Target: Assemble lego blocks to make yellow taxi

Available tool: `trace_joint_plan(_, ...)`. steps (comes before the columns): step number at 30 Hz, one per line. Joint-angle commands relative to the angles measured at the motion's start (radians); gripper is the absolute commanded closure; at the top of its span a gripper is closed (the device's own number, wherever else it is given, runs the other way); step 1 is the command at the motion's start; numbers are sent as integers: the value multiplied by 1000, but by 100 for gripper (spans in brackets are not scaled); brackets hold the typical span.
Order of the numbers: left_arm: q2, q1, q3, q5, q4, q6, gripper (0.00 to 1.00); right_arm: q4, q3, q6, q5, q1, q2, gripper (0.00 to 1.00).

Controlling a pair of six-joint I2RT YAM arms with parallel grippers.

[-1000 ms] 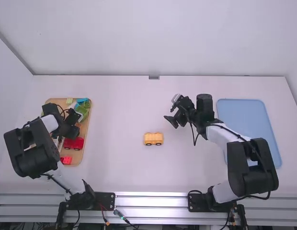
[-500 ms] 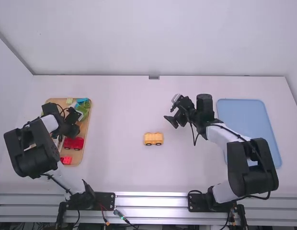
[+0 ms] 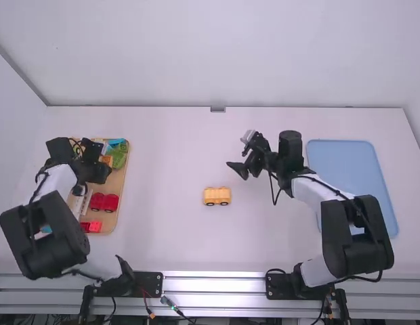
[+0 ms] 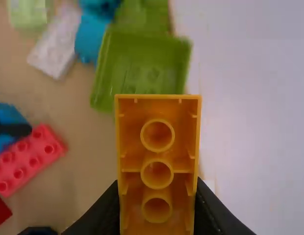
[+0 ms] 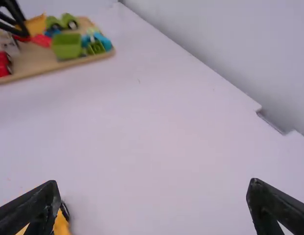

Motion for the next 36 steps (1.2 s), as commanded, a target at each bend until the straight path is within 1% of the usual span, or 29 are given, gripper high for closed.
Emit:
trace_joint_plan(1, -90, -30, -21, 166, -6, -39, 98, 22, 28, 81, -126, -1, -8, 1)
trace_joint_plan(5, -184, -113, -79, 240, 8, -37, 98, 106, 28, 151, -232, 6, 16, 1)
trace_joint_plan(9, -253, -258, -163, 457, 112, 6, 98, 318, 28, 278, -383, 39, 88, 1)
trace_joint_plan(10, -268, -320, -195, 527, 172, 21, 94, 433, 29, 376, -417, 51, 122, 0)
trace_joint_plan(11, -273, -363, -212, 555, 216, 13, 95, 518, 28, 453, -427, 61, 145, 0)
trace_joint_plan(12, -273, -363, -212, 555, 216, 13, 95, 518, 28, 453, -427, 61, 145, 0)
trace_joint_plan(13, -273, -416, -228, 588, 276, -31, 95, 620, 28, 559, -422, 75, 172, 2)
trace_joint_plan(14, -269, -462, -239, 597, 326, -72, 98, 703, 28, 652, -418, 87, 194, 4)
trace_joint_plan(16, -262, -515, -246, 596, 386, -121, 98, 802, 29, 757, -423, 97, 217, 5)
trace_joint_plan(17, -254, -557, -251, 597, 433, -146, 98, 885, 28, 838, -427, 104, 235, 5)
trace_joint_plan(18, -252, -566, -251, 597, 443, -148, 98, 904, 28, 856, -426, 106, 238, 6)
trace_joint_plan(19, -243, -603, -251, 612, 477, -163, 98, 974, 28, 920, -426, 112, 252, 9)
trace_joint_plan(20, -240, -614, -251, 621, 489, -165, 98, 998, 28, 941, -427, 113, 255, 11)
trace_joint_plan(21, -233, -640, -251, 662, 522, -165, 98, 1042, 28, 985, -437, 117, 261, 14)
trace_joint_plan(24, -217, -667, -251, 753, 587, -166, 98, 1093, 28, 1048, -452, 115, 262, 25)
trace_joint_plan(27, -200, -670, -251, 819, 636, -169, 98, 1104, 28, 1058, -462, 119, 262, 28)
trace_joint_plan(29, -180, -670, -251, 874, 671, -170, 98, 1138, 28, 1077, -483, 116, 261, 31)
trace_joint_plan(30, -167, -670, -251, 893, 688, -174, 98, 1164, 28, 1099, -488, 117, 262, 37)
trace_joint_plan(31, -161, -670, -251, 903, 702, -186, 98, 1177, 28, 1109, -492, 117, 262, 40)
trace_joint_plan(33, -134, -670, -251, 918, 760, -248, 98, 1177, 28, 1108, -492, 125, 261, 41)
trace_joint_plan(34, -134, -670, -251, 918, 760, -248, 98, 1177, 28, 1108, -492, 125, 261, 41)
trace_joint_plan(36, -101, -671, -251, 945, 840, -303, 98, 1177, 28, 1102, -501, 131, 261, 41)
